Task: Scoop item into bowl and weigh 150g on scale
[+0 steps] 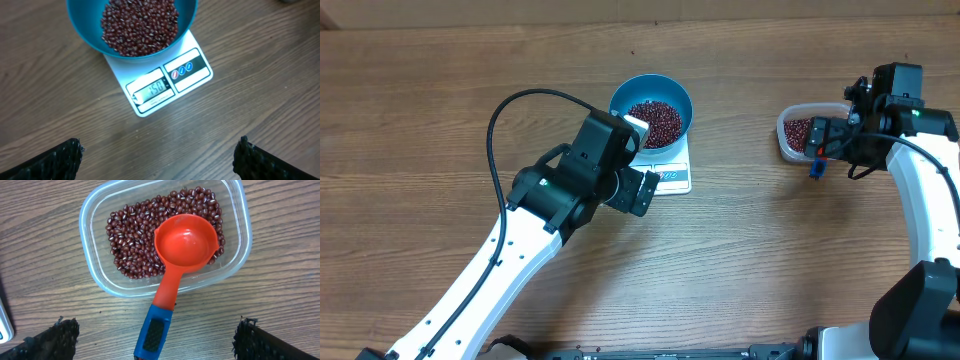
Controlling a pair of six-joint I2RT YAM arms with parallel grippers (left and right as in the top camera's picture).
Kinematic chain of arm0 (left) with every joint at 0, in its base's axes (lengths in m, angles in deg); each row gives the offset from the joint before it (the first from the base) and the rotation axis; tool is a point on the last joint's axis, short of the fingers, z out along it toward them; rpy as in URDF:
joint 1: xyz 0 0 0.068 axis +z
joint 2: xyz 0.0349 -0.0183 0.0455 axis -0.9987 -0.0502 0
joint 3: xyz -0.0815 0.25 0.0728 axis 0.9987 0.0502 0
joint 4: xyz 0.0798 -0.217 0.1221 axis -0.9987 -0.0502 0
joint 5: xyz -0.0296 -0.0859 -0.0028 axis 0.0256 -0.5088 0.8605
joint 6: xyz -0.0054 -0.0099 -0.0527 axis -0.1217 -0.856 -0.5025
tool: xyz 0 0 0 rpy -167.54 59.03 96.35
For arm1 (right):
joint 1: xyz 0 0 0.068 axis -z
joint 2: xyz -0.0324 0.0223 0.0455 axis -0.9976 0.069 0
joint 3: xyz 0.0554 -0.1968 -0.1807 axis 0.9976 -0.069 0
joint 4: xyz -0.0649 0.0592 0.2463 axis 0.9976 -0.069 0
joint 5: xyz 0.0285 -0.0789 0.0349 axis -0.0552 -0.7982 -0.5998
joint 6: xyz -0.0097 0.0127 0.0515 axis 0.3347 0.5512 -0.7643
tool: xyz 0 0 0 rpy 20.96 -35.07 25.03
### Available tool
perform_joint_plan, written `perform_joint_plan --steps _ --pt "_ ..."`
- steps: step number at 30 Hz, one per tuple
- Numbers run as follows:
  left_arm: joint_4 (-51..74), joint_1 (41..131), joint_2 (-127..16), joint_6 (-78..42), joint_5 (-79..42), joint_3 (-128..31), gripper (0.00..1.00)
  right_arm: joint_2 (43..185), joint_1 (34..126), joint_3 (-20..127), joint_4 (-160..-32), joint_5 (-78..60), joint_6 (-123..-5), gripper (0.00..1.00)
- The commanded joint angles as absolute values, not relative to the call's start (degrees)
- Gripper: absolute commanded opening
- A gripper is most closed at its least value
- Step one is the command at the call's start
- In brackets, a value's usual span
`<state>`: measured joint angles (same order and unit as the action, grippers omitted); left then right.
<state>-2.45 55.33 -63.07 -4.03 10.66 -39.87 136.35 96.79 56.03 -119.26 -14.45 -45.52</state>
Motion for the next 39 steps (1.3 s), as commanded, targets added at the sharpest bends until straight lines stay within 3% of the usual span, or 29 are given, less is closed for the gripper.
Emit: perform_joint_plan --steps 1,9,14,39 --pt "-3.2 55.2 -66.0 -8.3 8.8 -40.6 1.00 135.2 96.7 56.4 -119.0 -14.1 -45.3 1.00" --pt "-2.0 55.2 -80.8 -23.6 12.2 -40.5 1.00 135.2 96.7 56.4 -119.0 -14.1 -45.3 1.00" --pt "2.1 54.6 -87.6 -24.5 12.4 -40.5 1.00 135.2 96.7 56.4 -119.0 -14.1 -45.3 1.00" --pt "4.0 54.0 -87.4 -26.1 14.4 -40.6 1.00 135.2 96.7 56.4 -119.0 -14.1 -45.3 1.00"
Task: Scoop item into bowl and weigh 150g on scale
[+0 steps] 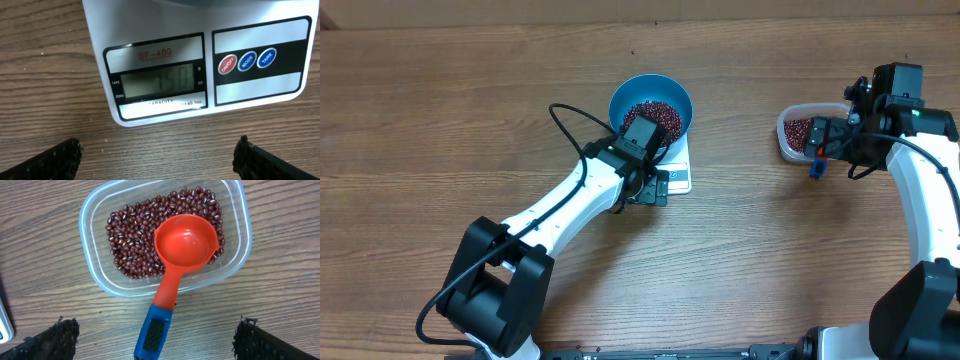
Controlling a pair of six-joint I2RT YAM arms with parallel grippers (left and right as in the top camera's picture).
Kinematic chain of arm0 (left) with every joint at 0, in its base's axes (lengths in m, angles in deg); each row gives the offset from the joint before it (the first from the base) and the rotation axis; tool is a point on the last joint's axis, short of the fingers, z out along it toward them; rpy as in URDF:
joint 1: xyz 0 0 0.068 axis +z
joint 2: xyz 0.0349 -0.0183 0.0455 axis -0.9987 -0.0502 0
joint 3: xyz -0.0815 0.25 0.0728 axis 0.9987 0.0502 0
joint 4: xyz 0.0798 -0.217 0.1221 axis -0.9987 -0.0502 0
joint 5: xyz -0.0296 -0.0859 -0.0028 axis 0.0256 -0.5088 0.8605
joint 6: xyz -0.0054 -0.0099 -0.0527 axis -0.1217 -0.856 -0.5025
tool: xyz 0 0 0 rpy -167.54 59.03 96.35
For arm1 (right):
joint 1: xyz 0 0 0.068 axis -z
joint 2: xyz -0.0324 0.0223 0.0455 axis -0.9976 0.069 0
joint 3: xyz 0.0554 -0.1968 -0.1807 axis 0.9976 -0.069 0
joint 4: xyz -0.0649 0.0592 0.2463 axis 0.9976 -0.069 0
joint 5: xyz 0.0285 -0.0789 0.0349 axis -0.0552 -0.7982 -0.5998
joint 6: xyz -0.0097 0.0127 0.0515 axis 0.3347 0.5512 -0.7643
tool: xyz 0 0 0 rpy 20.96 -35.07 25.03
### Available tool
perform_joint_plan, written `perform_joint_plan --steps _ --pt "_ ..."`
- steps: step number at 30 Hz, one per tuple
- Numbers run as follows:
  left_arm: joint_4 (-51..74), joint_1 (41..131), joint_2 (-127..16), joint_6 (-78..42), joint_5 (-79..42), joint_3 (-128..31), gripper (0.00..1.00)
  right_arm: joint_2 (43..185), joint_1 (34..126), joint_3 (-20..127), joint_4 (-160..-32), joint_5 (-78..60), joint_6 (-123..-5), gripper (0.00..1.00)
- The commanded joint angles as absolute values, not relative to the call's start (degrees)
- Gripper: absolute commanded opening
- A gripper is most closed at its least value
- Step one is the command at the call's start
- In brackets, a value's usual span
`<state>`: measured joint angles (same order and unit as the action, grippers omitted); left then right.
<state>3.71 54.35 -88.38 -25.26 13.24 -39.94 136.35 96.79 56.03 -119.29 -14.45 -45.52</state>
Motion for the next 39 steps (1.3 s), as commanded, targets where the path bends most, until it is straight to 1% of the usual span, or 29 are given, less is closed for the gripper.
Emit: perform_joint_plan --steps 1,22,39 --pt "4.1 54.0 -87.4 -26.1 14.4 -40.6 0.99 135.2 96.7 56.4 -119.0 -14.1 -45.3 1.00" --pt "4.0 53.3 -84.6 -25.3 15.6 -40.6 0.99 135.2 96.7 56.4 -119.0 -14.1 -45.3 1.00" --pt "4.1 52.9 -72.1 -19.7 15.6 -40.6 1.00 135.2 96.7 56.4 -119.0 -14.1 -45.3 1.00"
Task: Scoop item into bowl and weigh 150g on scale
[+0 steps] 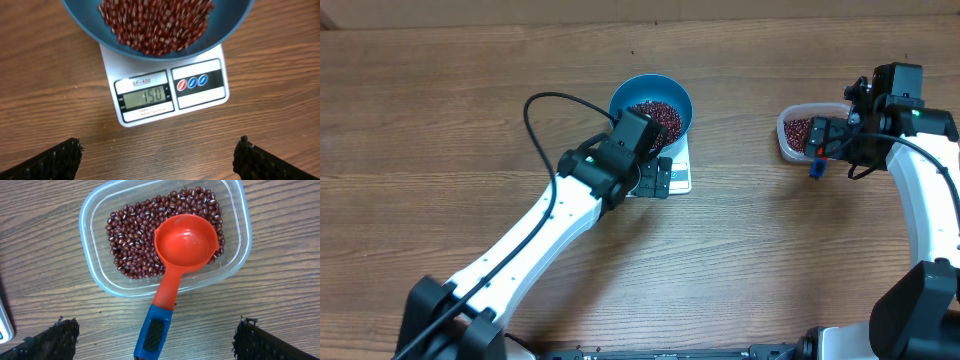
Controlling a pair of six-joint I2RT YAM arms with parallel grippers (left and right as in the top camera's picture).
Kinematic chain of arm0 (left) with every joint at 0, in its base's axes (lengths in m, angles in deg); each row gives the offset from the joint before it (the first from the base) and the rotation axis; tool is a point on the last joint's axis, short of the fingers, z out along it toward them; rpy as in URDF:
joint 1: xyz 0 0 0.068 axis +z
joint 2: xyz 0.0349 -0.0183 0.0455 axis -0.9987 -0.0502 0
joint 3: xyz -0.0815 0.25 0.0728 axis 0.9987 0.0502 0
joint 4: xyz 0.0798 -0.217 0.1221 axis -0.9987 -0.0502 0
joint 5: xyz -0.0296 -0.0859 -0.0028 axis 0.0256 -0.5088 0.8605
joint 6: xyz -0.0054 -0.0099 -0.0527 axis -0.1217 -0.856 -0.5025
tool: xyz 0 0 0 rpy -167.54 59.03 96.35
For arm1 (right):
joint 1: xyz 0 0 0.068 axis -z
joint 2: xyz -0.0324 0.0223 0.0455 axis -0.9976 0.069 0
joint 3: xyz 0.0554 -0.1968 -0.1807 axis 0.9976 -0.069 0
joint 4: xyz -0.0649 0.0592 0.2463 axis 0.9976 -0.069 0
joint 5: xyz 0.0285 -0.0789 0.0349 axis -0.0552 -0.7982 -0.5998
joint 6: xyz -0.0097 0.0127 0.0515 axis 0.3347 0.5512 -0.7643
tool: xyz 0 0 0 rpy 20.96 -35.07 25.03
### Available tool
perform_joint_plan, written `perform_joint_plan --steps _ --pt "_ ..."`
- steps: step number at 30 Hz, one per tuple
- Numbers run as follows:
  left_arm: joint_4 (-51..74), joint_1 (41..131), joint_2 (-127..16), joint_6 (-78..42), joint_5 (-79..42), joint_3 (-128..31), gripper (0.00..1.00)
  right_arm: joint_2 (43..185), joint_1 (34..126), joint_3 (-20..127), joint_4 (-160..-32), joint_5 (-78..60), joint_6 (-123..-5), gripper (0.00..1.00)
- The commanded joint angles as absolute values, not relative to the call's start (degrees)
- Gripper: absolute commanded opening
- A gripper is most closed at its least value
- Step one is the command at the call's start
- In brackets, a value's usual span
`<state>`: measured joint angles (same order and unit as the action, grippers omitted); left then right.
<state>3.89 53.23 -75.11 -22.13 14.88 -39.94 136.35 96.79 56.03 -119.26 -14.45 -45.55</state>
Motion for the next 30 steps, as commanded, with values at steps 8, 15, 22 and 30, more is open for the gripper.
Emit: perform_joint_plan --steps 8,15,22,30 --pt "4.6 52.9 -67.2 -18.2 15.2 -40.2 1.00 135.2 96.7 56.4 -119.0 -14.1 -45.3 1.00" --pt "12.0 53.5 -60.1 -15.4 15.3 -34.7 1.00 135.2 96.7 56.4 -119.0 -14.1 -45.3 1.00" --pt "21.7 58.9 -49.5 -13.0 11.1 -23.0 1.00 135.2 96.7 56.4 -119.0 -14.1 -45.3 1.00" --pt "38.4 70.4 -33.0 -8.6 0.3 -5.2 1.00 135.2 96.7 56.4 -119.0 -14.1 -45.3 1.00"
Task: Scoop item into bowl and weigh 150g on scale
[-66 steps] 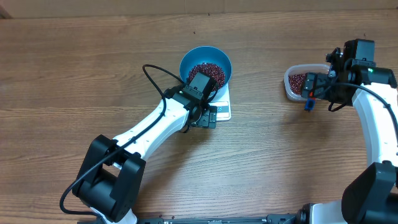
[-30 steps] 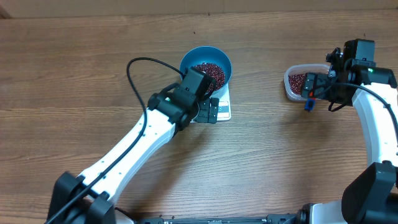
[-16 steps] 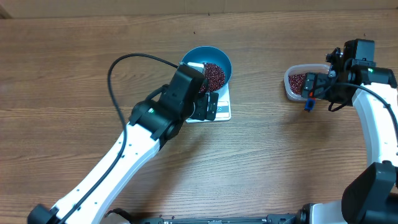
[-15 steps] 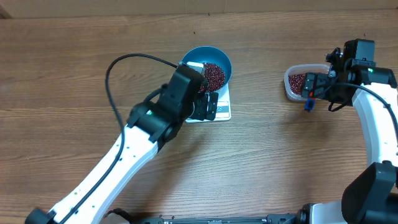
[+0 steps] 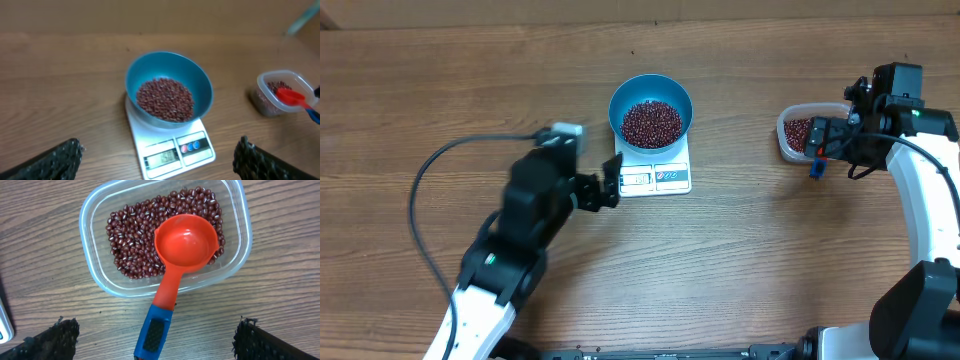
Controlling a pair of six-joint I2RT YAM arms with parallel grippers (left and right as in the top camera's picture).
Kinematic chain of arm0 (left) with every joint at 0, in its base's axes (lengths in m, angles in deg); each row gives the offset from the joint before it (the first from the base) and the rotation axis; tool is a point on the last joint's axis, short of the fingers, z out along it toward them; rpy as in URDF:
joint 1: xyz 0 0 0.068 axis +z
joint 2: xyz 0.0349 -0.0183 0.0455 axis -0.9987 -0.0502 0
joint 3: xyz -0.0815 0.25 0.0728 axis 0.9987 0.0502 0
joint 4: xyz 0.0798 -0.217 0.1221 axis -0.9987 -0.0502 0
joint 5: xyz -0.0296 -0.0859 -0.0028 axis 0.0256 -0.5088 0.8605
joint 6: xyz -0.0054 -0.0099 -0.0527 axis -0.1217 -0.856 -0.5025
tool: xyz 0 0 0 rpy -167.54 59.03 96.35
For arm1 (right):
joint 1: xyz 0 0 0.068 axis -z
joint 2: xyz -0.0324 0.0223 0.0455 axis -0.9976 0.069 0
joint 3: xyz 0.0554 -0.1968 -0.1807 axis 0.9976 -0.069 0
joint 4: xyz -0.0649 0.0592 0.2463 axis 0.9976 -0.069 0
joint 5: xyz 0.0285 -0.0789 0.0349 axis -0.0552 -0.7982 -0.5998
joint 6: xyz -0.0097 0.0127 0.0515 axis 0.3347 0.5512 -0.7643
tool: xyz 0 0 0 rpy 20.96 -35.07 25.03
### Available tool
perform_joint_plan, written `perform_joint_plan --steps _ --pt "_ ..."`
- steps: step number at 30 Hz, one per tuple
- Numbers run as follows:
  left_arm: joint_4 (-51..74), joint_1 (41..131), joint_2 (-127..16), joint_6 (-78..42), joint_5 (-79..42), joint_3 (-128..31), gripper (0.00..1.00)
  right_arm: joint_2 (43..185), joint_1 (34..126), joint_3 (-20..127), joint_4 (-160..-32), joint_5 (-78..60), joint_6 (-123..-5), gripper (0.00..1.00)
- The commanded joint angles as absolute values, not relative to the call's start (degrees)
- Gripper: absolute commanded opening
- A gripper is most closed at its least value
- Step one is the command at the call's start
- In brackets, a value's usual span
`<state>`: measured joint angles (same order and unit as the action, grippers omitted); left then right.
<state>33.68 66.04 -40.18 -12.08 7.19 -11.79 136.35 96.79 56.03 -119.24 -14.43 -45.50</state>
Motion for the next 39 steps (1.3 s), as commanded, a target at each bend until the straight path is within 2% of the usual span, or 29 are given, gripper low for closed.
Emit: perform_joint_plan --steps 1,10,18,27,33,39 --pt "40.5 71.9 -30.7 -8.4 -0.7 -2.8 1.00 135.2 96.7 56.4 -119.0 -14.1 -45.3 1.00" --pt "60.7 80.5 -10.0 -5.8 -0.4 17.5 1.00 135.2 96.7 56.4 -119.0 -14.1 -45.3 1.00" --pt "62.7 85.6 4.9 -5.3 0.4 30.8 0.99 135.2 96.7 56.4 -119.0 -14.1 -45.3 1.00" --pt "54.1 88.2 10.3 -2.9 1.9 30.9 1.00 135.2 96.7 56.4 -119.0 -14.1 -45.3 1.00" --pt "41.5 89.4 14.6 -2.4 3.4 30.9 1.00 135.2 96.7 56.4 -119.0 -14.1 -45.3 1.00" --pt "41.6 89.5 15.0 -0.9 4.1 30.9 0.99 135.2 96.7 56.4 -119.0 -14.1 -45.3 1.00"
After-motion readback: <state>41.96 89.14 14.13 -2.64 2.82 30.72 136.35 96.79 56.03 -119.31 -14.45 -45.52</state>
